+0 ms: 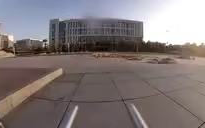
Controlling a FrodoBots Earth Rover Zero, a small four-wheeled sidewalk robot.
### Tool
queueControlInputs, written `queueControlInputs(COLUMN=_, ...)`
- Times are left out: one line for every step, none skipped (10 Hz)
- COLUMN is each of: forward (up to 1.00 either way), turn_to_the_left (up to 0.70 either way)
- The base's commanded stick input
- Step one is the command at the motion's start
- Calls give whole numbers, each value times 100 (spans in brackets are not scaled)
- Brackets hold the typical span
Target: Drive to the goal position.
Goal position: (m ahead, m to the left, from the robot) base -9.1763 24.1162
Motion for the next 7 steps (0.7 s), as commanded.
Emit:
queueControlInputs(forward=70, turn_to_the_left=0)
queueControlInputs(forward=70, turn_to_the_left=0)
queueControlInputs(forward=70, turn_to_the_left=0)
queueControlInputs(forward=70, turn_to_the_left=0)
queueControlInputs(forward=70, turn_to_the_left=0)
queueControlInputs(forward=70, turn_to_the_left=0)
queueControlInputs(forward=70, turn_to_the_left=0)
